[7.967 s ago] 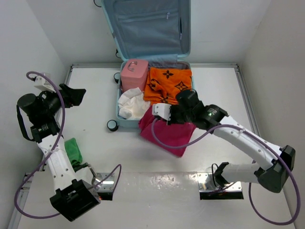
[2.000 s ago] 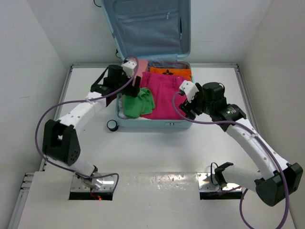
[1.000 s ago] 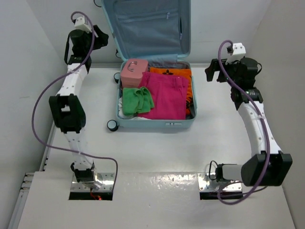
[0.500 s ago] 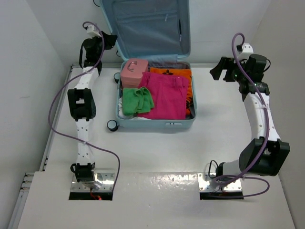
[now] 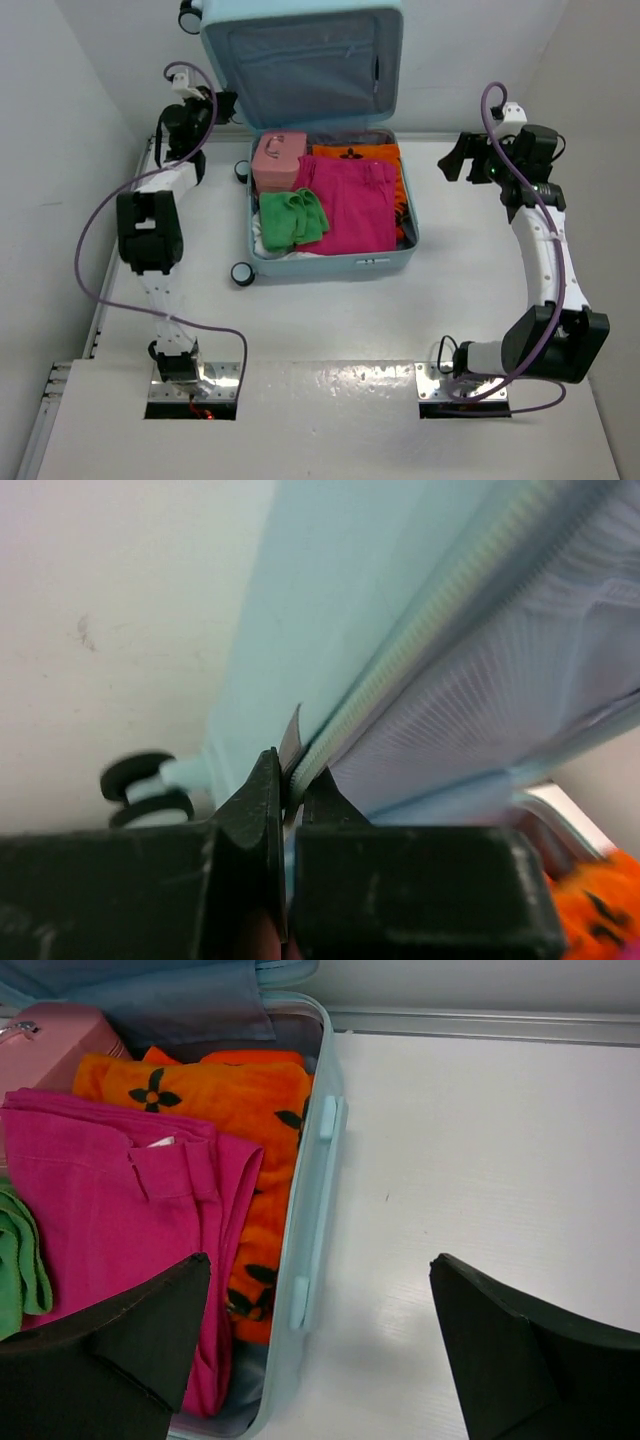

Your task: Pack the luggage

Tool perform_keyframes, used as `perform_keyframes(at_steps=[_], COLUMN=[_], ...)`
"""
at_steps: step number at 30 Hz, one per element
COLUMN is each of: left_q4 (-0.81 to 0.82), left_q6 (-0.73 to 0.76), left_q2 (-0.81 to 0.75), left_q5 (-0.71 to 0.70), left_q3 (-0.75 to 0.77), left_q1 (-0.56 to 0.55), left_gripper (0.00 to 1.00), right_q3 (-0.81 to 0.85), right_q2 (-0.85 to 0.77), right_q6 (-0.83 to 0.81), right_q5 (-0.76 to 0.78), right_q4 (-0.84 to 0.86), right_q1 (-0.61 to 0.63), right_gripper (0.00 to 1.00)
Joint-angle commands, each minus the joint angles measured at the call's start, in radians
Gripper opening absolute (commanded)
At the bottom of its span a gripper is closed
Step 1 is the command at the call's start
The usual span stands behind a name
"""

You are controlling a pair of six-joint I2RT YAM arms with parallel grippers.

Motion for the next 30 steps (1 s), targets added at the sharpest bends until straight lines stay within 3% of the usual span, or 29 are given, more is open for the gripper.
perform_keyframes(at_steps=[1, 5, 6, 9, 11, 12, 13, 14, 16, 17, 18, 20, 22, 23, 27, 30], left_q4=[0.262, 0.290, 0.275, 0.162, 0.030, -0.045, -0.331, -0.522, -0.807, -1.033, -1.134, -1.242, -1.224, -1.116, -0.807, -0.834], left_q6=[-0.036, 0.057, 0.083, 0.177, 0.306, 0.391, 0.685, 0.868, 1.139, 1.280, 1.315, 1.326, 1.216, 1.051, 0.637, 0.693], left_q2=[-0.307, -0.546, -0.596, -0.795, -0.908, -1.038, -1.106, -1.171, -1.316, -1.337, -1.337, -1.325, -1.325, -1.334, -1.334, -1.334], left_q5=[0.192, 0.292, 0.344, 0.514, 0.612, 0.707, 0.752, 0.783, 0.844, 0.844, 0.793, 0.775, 0.775, 0.759, 0.677, 0.757], left_q3=[-0.164, -0.460, -0.506, -0.678, -0.811, -0.849, -0.881, -0.881, -0.881, -0.881, -0.833, -0.815, -0.832, -0.846, -0.961, -0.972], left_q1=[0.009, 0.030, 0.046, 0.105, 0.160, 0.182, 0.213, 0.228, 0.268, 0.289, 0.290, 0.309, 0.329, 0.329, 0.365, 0.385], left_gripper=[0.00, 0.00, 0.10, 0.83, 0.89, 0.90, 0.90, 0.90, 0.90, 0.90, 0.89, 0.89, 0.88, 0.88, 0.88, 0.84], right_q3=[-0.020, -0.036, -0.040, -0.069, -0.096, -0.111, -0.122, -0.128, -0.143, -0.148, -0.151, -0.177, -0.185, -0.179, -0.142, -0.114], right_q2=[-0.050, -0.061, -0.065, -0.087, -0.105, -0.113, -0.119, -0.122, -0.128, -0.131, -0.128, -0.136, -0.113, -0.104, -0.029, 0.013], right_q6=[-0.013, -0.024, -0.030, -0.030, -0.015, -0.001, 0.002, 0.004, 0.004, -0.002, -0.027, -0.056, -0.061, -0.061, -0.045, -0.024], right_q5=[-0.023, -0.033, -0.031, -0.021, -0.013, -0.011, -0.010, -0.016, -0.017, -0.023, -0.025, -0.019, -0.025, -0.042, -0.073, -0.106], right_q4=[0.043, 0.046, 0.041, 0.061, 0.072, 0.073, 0.086, 0.086, 0.092, 0.093, 0.098, 0.132, 0.147, 0.139, 0.113, 0.092], right_q1=[-0.007, -0.013, -0.016, -0.045, -0.075, -0.093, -0.104, -0.122, -0.138, -0.154, -0.159, -0.173, -0.179, -0.188, -0.191, -0.190], right_gripper=[0.89, 0.89, 0.89, 0.89, 0.89, 0.89, 0.89, 0.89, 0.89, 0.89, 0.89, 0.89, 0.88, 0.88, 0.85, 0.85])
